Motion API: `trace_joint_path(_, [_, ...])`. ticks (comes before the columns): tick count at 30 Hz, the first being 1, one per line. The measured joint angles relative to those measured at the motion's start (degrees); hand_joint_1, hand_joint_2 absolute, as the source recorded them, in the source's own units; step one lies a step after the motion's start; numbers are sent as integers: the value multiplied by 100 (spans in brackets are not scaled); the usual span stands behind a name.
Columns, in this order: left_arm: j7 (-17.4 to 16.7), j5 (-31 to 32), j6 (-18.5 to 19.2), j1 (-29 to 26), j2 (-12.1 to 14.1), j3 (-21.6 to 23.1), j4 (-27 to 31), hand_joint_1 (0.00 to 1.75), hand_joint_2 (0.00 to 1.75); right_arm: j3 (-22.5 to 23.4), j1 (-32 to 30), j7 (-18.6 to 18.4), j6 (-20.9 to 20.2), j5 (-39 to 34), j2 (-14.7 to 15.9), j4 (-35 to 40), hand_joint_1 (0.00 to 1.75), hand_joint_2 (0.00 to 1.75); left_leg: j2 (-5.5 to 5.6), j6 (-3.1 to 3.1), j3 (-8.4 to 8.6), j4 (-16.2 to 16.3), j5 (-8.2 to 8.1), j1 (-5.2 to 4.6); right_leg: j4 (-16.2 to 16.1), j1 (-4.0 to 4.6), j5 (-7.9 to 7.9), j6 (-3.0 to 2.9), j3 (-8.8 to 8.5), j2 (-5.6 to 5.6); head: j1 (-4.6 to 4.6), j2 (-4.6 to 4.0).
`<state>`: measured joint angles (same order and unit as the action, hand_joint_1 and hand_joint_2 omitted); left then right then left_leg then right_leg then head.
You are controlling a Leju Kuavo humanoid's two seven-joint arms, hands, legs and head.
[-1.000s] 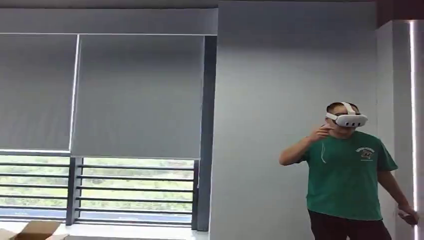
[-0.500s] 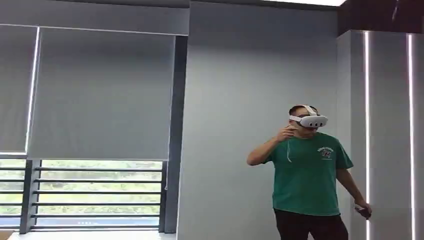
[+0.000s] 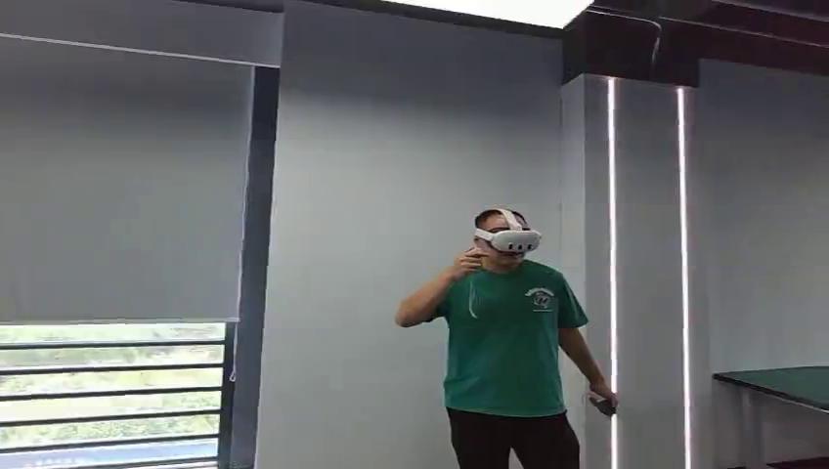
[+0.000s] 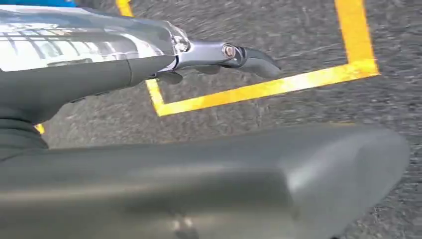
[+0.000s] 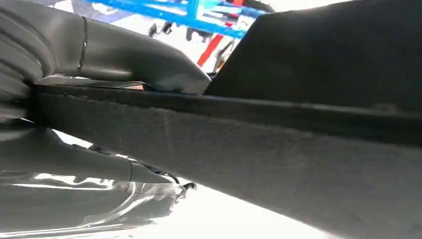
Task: Take the parts from the cabinet and place them on the table.
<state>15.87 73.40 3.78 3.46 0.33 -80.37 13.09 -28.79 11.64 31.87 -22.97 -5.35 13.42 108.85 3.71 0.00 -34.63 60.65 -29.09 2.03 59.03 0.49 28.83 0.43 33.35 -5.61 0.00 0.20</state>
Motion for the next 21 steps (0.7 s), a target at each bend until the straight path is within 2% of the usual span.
trace_joint_path(3, [4, 0, 0, 19, -2, 0, 0, 0, 0, 20, -53, -2, 7, 13, -2, 28, 175, 175, -107, 73, -13, 31, -11, -59, -54, -52, -25, 87, 31, -124, 0, 0])
trace_joint_path(4, [4, 0, 2, 34, -2, 0, 0, 0, 0, 26, -55, -4, 11, 15, -2, 31, 175, 175, -168, 111, -2, -8, 9, -17, -41, -47, 0, 118, 33, -161, 0, 0])
trace_joint_path(5, [7, 0, 9, 46, -13, 0, 0, 0, 0, 33, -66, -5, 15, 13, -2, 41, 175, 175, -209, 133, 25, -24, 8, -21, 52, -29, 82, 150, 51, 78, 0, 0])
trace_joint_path(6, [11, 0, 9, 36, -13, 0, 0, 0, 0, 35, -42, -9, 17, 13, -2, 50, 175, 175, -262, 167, 42, -32, -4, -25, 348, -33, 266, 178, 188, 314, 0, 0])
trace_joint_path(7, [11, 0, 11, 24, -13, 0, 0, 0, 0, 39, -31, -11, 24, 9, -4, 50, 175, 175, -325, 188, 55, -32, -18, -36, 791, -48, 486, 204, 400, 430, 0, 0])
trace_joint_path(8, [9, 0, 13, 12, -13, 0, 0, 0, 0, 39, -39, -11, 24, 7, -4, 50, 175, 175, -392, 202, 66, -32, -32, -41, 1272, -63, 673, 228, 641, 479, 0, 0])
trace_joint_path(9, [7, 4, 20, 4, -13, 0, 0, 0, 0, 39, -55, -18, 24, 4, -4, 50, 175, 175, -453, 204, 71, -31, -48, -42, 1630, -72, 768, 243, 835, 496, 0, 0])
trace_joint_path(10, [4, 7, 26, 3, -13, 0, 0, 0, 0, 42, -67, -20, 24, 2, -4, 50, 175, 175, -506, 204, 80, -31, -60, -42, 1746, -79, 730, 254, 923, 503, 0, 0])
trace_joint_path(11, [2, 7, 39, 8, -13, 0, 0, 0, 0, 42, -70, -20, 24, 2, -4, 50, 175, 175, -558, 194, 103, -31, -81, -42, 1562, -80, 552, 260, 858, 521, -2, 0])
trace_joint_path(12, [4, 7, 44, 17, -13, 0, 0, 0, 0, 44, -67, -22, 33, 4, -4, 50, 175, 175, -607, 186, 135, -31, -102, -42, 1165, -79, 301, 252, 673, 551, 0, 0])
trace_joint_path(13, [4, 7, 50, 25, -13, 0, 0, 0, 0, 46, -65, -22, 46, 7, -7, 57, 175, 175, -654, 171, 187, -32, -135, -43, 608, -70, 5, 219, 405, 616, 0, 0])
trace_joint_path(14, [4, 7, 52, 29, -13, 0, 0, 0, 0, 50, -63, -22, 63, 13, -7, 70, 175, 175, -699, 147, 237, -39, -171, -44, 110, -46, -200, 173, 163, 773, 0, 0])
trace_joint_path(15, [4, 7, 52, 29, -13, 0, 0, 0, 0, 57, -58, -20, 81, 13, -11, 76, 175, 175, -736, 111, 261, -41, -195, -74, 27, 23, -106, 150, 94, 914, 0, 0])
trace_joint_path(16, [2, 7, 57, 27, -13, 0, 0, 0, 0, 59, -56, -22, 87, 15, -22, 87, 175, 175, -780, 85, 266, -44, -207, -74, -23, 41, -104, 103, 91, 867, 0, 0])
trace_joint_path(18, [-2, 7, 57, 38, -13, 0, 0, 0, 0, 83, -106, -22, 101, 17, -24, 107, 175, 175, -888, 30, 311, -89, -215, -66, -5, 52, -94, 63, 121, 754, 0, 0])
trace_joint_path(19, [-2, 7, 57, 44, -13, 0, 0, 0, 0, 90, -114, -28, 103, 20, -22, 114, 175, 175, -951, 1, 363, -122, -224, -78, -65, 47, -115, 23, 97, 698, 0, 0])
trace_joint_path(20, [-2, 7, 55, 57, -13, 0, 0, 0, 0, 92, -132, -33, 103, 22, -31, 129, 175, 175, -858, -17, 379, -105, -294, -53, -146, -25, -149, -19, 21, 658, -7, 0])
trace_joint_path(21, [-2, 7, 59, 62, -15, 0, 0, 0, 0, 98, -120, -28, 109, 17, -33, 142, 175, 175, -624, -17, 304, 75, -398, -48, -181, -22, -158, -53, 0, 614, -2, 0])
